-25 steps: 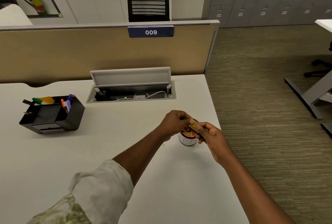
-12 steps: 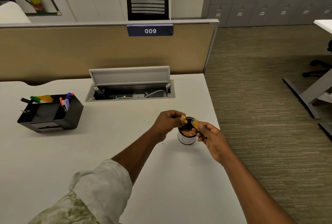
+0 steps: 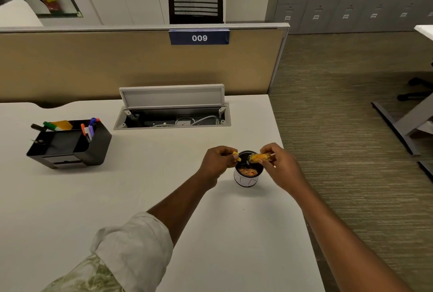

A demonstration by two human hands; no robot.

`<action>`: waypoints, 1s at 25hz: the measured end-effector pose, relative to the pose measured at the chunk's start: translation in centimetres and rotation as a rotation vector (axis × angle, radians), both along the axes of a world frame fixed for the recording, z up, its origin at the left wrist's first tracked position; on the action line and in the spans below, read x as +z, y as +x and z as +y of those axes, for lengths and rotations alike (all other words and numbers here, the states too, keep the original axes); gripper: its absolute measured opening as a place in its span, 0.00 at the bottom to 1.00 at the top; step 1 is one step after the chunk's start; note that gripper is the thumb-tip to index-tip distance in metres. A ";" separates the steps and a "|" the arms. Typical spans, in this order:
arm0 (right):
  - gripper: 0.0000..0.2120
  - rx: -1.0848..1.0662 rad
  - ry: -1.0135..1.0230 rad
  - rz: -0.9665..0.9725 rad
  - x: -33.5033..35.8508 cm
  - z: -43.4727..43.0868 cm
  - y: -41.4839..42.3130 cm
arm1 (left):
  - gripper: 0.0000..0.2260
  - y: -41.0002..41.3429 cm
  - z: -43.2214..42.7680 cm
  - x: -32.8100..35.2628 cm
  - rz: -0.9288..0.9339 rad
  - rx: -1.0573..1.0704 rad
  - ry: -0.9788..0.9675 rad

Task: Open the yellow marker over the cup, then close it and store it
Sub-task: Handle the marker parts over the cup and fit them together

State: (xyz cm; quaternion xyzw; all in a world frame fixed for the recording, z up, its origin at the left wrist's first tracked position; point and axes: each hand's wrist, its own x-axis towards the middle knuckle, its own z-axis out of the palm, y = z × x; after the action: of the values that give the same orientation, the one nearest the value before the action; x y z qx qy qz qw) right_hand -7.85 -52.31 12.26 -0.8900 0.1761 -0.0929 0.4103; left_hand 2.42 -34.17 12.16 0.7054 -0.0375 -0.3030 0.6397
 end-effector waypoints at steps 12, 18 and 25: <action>0.19 0.089 -0.249 -0.113 0.6 1.0 0.7 | 0.09 -0.6 0.8 -0.3 0.017 0.027 0.040; 0.19 0.120 -0.376 -0.139 0.0 1.9 0.8 | 0.07 -1.1 0.9 -0.3 0.028 0.036 0.031; 0.21 0.107 -0.441 -0.197 -0.4 2.6 1.0 | 0.06 -1.3 1.2 -0.6 0.044 0.051 0.028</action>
State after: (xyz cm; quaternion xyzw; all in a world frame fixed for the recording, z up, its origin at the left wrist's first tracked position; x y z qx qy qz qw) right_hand -6.85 -49.74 11.83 -0.9527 0.0636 -0.1935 0.2257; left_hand 1.08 -32.93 11.58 0.7081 -0.0013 -0.3025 0.6380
